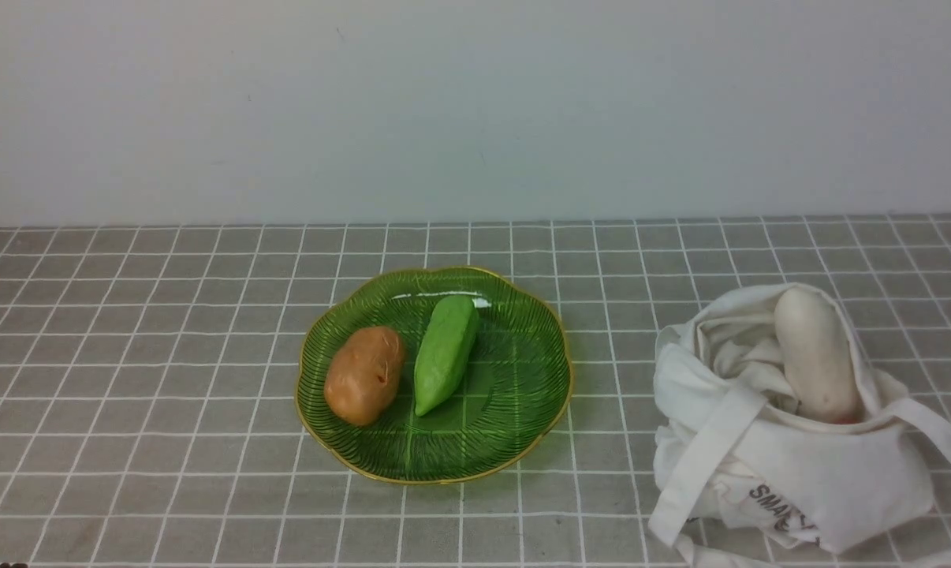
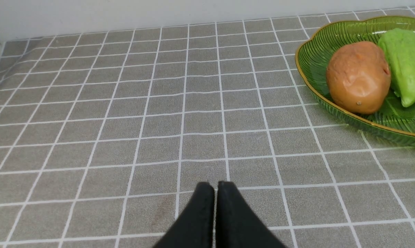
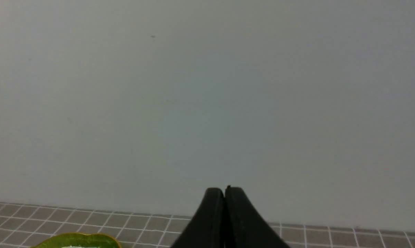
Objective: Take vegetables from bag on grey coffee tablecloth place on plate.
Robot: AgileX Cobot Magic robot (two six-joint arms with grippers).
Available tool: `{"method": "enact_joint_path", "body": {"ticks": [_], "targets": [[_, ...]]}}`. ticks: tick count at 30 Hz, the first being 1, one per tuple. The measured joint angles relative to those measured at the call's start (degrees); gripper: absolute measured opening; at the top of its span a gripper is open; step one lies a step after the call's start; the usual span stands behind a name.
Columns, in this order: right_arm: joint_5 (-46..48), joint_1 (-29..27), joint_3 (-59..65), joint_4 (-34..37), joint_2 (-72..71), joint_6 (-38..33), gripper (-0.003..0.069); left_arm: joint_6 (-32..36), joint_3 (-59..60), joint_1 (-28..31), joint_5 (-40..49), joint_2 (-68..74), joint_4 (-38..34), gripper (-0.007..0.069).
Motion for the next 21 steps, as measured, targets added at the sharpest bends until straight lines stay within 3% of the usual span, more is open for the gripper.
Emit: {"method": "enact_joint_path", "body": {"ticks": [5, 15, 21], "targets": [[-1.0, -1.7, 6.8, -4.8, -5.2, 4.7, -0.0015, 0.0, 0.0, 0.0, 0.0, 0.0, 0.0, -0.0005], [-13.5, -5.2, 34.4, -1.4, -18.0, -4.1, -0.0015, 0.0, 0.0, 0.0, 0.0, 0.0, 0.0, -0.0005], [-7.1, -5.8, 38.2, 0.6, -20.0, -4.5, -0.0015, 0.0, 0.0, 0.0, 0.0, 0.0, 0.0, -0.0005]]}}
